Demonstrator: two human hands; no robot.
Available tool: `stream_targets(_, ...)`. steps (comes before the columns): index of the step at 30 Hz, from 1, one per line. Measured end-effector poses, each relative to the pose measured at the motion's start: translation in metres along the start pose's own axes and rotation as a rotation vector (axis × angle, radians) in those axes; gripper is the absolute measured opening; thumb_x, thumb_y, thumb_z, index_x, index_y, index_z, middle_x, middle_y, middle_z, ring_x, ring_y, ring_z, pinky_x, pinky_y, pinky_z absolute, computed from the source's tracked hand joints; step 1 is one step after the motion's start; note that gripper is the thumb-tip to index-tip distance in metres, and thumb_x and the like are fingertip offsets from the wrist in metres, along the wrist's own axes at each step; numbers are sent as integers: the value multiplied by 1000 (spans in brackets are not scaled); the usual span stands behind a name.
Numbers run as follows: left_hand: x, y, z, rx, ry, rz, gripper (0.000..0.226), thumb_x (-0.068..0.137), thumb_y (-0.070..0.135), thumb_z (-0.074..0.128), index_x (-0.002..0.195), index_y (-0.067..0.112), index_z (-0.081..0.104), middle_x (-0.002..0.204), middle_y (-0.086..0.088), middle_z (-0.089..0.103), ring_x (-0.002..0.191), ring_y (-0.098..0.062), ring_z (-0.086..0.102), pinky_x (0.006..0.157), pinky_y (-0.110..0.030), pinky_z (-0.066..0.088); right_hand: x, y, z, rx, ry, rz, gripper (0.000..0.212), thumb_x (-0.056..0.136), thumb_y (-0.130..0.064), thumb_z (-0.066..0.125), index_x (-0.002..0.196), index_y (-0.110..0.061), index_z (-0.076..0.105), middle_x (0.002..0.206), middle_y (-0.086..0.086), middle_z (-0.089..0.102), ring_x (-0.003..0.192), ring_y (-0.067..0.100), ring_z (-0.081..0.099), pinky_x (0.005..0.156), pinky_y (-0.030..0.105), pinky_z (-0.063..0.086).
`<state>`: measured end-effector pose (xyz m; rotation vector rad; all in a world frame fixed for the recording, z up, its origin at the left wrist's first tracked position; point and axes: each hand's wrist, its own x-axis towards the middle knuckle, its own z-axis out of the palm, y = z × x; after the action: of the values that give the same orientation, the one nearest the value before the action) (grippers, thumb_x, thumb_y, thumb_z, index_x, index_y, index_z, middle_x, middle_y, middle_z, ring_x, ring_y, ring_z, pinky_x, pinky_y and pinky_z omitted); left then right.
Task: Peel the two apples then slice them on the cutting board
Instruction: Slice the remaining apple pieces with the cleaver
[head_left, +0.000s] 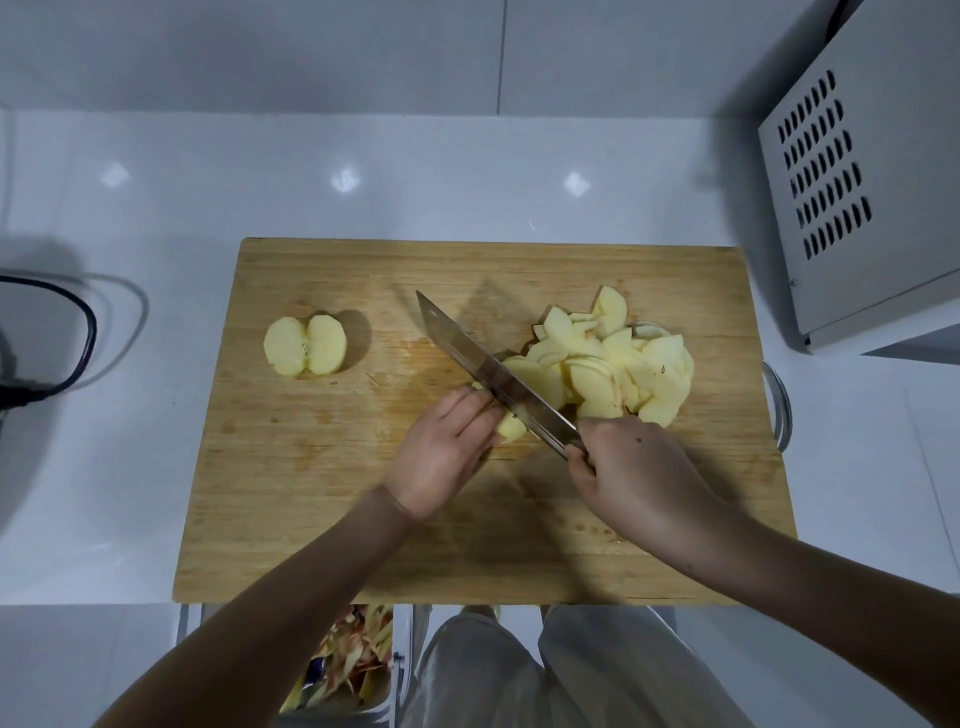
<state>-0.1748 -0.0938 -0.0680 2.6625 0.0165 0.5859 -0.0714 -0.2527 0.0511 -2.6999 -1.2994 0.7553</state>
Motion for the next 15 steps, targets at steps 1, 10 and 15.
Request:
stream_targets(1, 0, 0, 1, 0, 2, 0, 29, 89, 20, 54, 101, -2, 68, 103, -18, 67, 101, -24, 51, 80, -38, 54, 1, 1, 0, 5, -2, -2, 19, 99, -28, 36, 90, -20, 50, 61, -14, 32, 50, 0, 33, 44, 15, 22)
stream_targets(10, 4, 18, -4, -219, 67, -371, 17, 85, 18, 66, 93, 4, 70, 98, -8, 65, 94, -16, 57, 83, -23, 48, 31, -9, 33, 53, -33, 68, 15, 96, -23, 46, 97, -15, 59, 67, -9, 43, 62, 10, 48, 48, 18, 29)
stream_targets(15, 19, 24, -8, -408, 93, -907, 16, 75, 11, 78, 78, 19, 65, 90, -2, 64, 80, -12, 61, 77, -22, 50, 32, -3, 32, 120, -11, 68, 18, 97, -27, 42, 83, -19, 50, 62, -12, 38, 53, 3, 38, 44, 16, 24)
